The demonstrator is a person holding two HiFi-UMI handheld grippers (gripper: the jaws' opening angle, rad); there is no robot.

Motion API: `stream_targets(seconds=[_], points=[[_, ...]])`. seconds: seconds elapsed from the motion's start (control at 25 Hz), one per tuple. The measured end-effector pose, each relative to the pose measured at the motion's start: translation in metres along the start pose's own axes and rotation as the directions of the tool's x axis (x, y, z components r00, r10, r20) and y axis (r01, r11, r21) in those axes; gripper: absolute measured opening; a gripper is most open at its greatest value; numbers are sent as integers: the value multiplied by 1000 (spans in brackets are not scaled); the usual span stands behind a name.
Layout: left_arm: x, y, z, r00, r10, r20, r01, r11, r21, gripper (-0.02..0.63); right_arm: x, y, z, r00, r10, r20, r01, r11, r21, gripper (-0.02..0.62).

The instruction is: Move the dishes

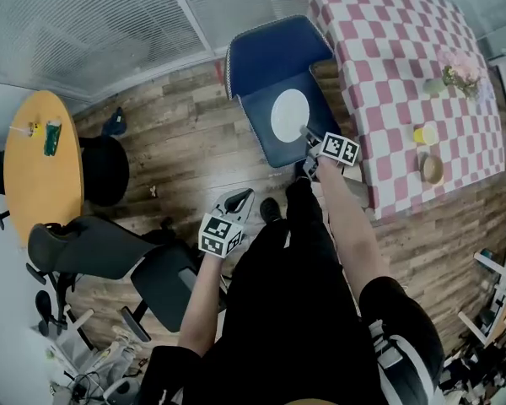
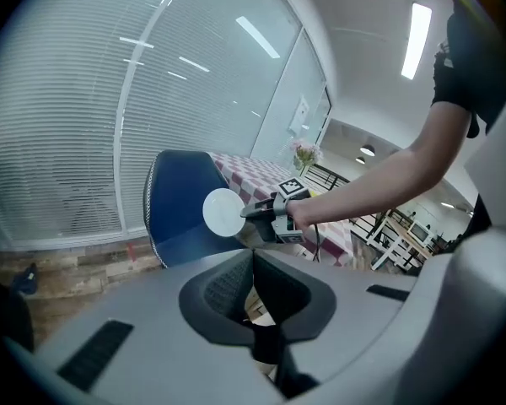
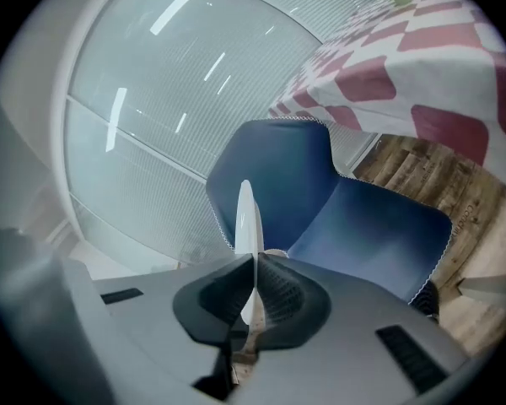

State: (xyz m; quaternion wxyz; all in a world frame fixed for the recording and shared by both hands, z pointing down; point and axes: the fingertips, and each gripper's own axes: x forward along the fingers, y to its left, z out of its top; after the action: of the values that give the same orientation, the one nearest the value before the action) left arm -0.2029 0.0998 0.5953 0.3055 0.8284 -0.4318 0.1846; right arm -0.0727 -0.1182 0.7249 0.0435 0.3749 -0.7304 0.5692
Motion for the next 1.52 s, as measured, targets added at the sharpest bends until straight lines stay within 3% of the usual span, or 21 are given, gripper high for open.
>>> stream_targets(seconds=[0.12,0.36,0.8,1.2,1.52], points=[[-13,-6,-3,1000,-8,15,8,1000,-13,23,-25,12,-2,1000,5,19,-5,1000,-8,26],[-14,-27,-4,998,-57,-5,57,998,32,23,-67,28,-6,999,31,27,-30,999,-24,26],[23,-124,22,989,-149,-17,150,978,145,23,-193,8,21,987,76,143,-81,996,35,26],[69,-250,22,983,-180,-40,184,968,173,23,-336,-71,35,971,71,227,-98,989,108,26],[103,-327,11,982,-180,-62,189,965,181,23,-413,-161,42,973,-6,233,-34,985,168,28]])
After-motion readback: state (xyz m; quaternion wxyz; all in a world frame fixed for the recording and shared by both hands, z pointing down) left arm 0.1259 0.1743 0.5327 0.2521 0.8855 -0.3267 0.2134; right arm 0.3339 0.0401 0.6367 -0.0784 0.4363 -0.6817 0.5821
